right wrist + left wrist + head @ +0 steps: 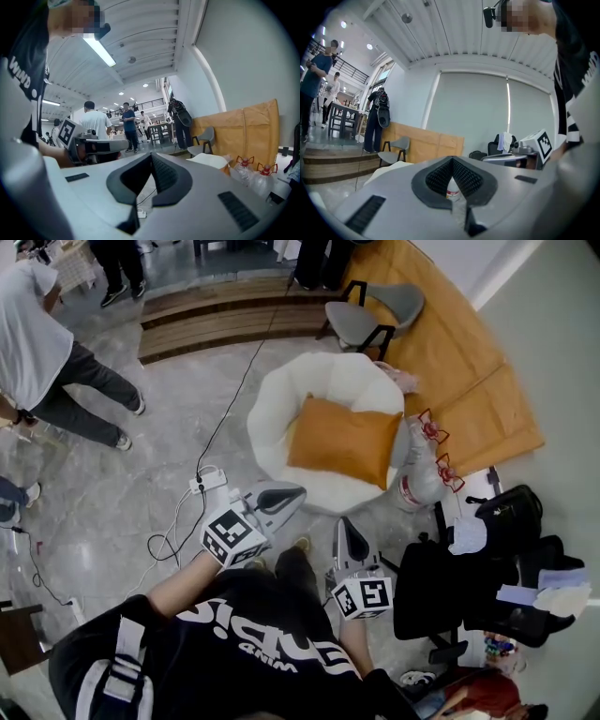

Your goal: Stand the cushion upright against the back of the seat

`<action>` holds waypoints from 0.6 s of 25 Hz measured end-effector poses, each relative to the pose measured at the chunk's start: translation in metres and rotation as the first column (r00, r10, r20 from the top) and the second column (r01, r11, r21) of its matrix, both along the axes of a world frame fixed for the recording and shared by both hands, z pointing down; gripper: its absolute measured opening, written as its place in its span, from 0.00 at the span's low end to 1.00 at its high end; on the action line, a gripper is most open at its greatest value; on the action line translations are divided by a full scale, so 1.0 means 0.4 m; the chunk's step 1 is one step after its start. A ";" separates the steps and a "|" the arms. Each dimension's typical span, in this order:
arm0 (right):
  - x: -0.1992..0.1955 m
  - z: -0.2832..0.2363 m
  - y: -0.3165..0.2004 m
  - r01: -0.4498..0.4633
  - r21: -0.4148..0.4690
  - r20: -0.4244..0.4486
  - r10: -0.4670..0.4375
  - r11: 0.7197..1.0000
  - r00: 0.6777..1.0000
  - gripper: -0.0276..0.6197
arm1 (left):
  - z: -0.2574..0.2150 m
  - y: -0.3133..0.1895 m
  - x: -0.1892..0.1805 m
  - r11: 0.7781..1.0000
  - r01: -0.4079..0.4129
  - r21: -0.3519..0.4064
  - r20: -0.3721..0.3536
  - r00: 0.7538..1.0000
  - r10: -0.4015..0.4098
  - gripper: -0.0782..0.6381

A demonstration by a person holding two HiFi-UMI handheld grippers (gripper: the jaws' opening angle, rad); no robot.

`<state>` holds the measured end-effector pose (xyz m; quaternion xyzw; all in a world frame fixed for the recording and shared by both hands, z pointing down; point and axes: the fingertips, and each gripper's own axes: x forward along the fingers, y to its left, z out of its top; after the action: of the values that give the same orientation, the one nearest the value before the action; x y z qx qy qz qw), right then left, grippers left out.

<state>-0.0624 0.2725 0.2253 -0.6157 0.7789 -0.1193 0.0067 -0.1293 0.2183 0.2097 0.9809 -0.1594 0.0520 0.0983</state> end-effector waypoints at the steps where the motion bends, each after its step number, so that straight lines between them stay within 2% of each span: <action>1: 0.017 0.003 -0.012 0.001 0.000 0.001 -0.001 1.000 1.000 0.07 | 0.003 -0.013 0.019 1.000 0.000 -0.001 0.001 1.000 0.000 0.12; 8: 0.169 0.010 -0.090 -0.003 -0.008 0.010 0.003 1.000 1.000 0.07 | 0.012 -0.095 0.173 1.000 -0.006 -0.006 0.011 1.000 0.006 0.12; 15: 0.311 0.016 -0.181 0.028 -0.009 0.015 -0.028 1.000 1.000 0.07 | 0.010 -0.183 0.297 0.999 0.045 0.001 0.010 0.999 -0.045 0.12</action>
<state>0.0618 0.2001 0.2319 -0.6040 0.7867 -0.1275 0.0080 -0.0103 0.1453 0.2138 0.9768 -0.1819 0.0547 0.0985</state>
